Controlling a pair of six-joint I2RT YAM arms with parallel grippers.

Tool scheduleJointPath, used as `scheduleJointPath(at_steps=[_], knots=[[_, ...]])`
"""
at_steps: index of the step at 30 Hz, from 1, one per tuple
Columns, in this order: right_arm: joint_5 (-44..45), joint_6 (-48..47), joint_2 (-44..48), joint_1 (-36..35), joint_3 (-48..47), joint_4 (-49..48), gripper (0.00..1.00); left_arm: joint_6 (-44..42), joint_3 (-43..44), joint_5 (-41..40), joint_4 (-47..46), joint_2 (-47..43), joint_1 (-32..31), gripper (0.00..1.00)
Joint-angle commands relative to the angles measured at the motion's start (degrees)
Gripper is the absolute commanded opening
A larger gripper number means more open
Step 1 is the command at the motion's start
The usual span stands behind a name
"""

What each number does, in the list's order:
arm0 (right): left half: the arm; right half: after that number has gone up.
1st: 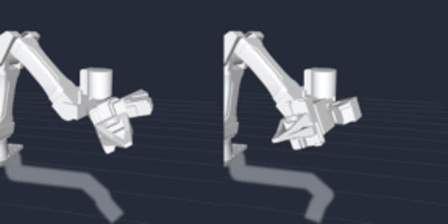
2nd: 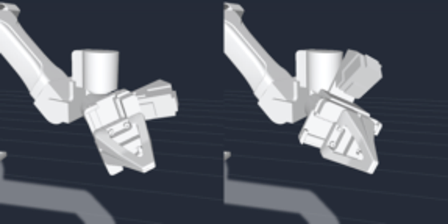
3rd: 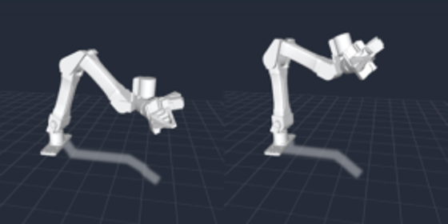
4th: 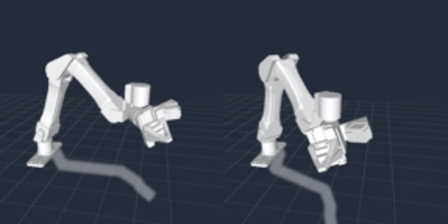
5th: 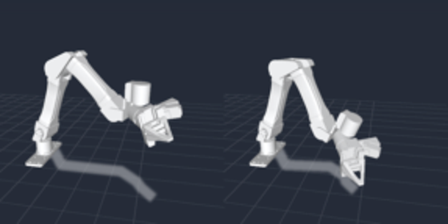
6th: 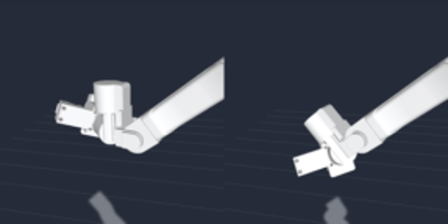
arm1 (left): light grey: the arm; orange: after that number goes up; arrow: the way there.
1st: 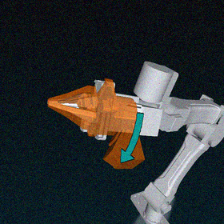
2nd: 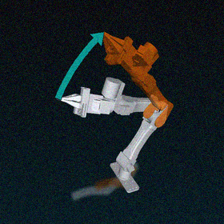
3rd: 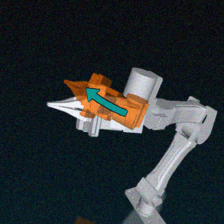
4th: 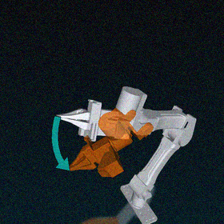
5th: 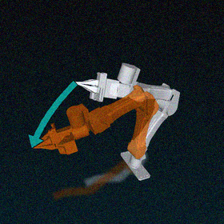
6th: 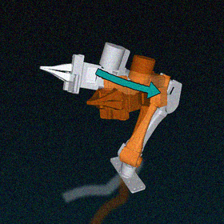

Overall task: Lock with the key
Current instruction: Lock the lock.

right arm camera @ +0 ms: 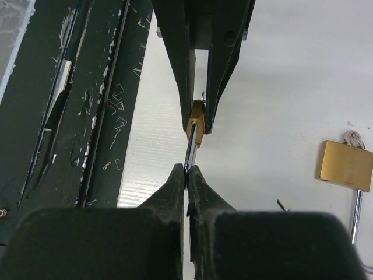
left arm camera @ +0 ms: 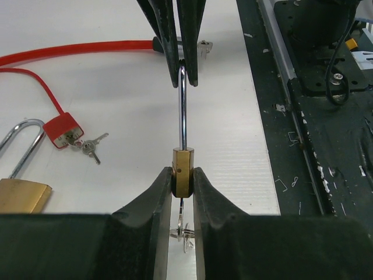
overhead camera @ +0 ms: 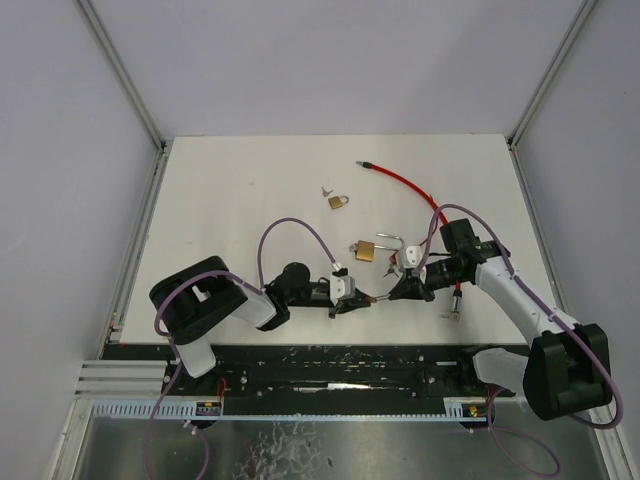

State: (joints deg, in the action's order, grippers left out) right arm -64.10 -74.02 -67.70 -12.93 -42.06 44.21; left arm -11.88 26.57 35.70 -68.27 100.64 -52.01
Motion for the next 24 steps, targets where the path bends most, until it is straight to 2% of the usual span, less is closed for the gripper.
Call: scheduleJointPath(at_steps=[1,11,17,24], knots=[[1.8,-1.8,-1.5,-2.4,0.2,-3.4,0.00,-2.1,1.8,2.4,-3.1,-1.1,-0.4,0.01],[3.6,2.1,-4.7,-5.4,0.5,-7.9,0.00,-4.8,1.9,-1.3,-1.7,-0.3,-0.5,0.01],[0.6,6.5,-5.1,-6.4,1.3,-12.8,0.00,-4.0,1.0,-1.3,-5.4,0.3,-0.5,0.01],[2.3,6.8,-8.2,-9.6,0.2,-13.0,0.00,-3.9,-1.6,-0.9,-11.9,0.6,-0.4,0.01]])
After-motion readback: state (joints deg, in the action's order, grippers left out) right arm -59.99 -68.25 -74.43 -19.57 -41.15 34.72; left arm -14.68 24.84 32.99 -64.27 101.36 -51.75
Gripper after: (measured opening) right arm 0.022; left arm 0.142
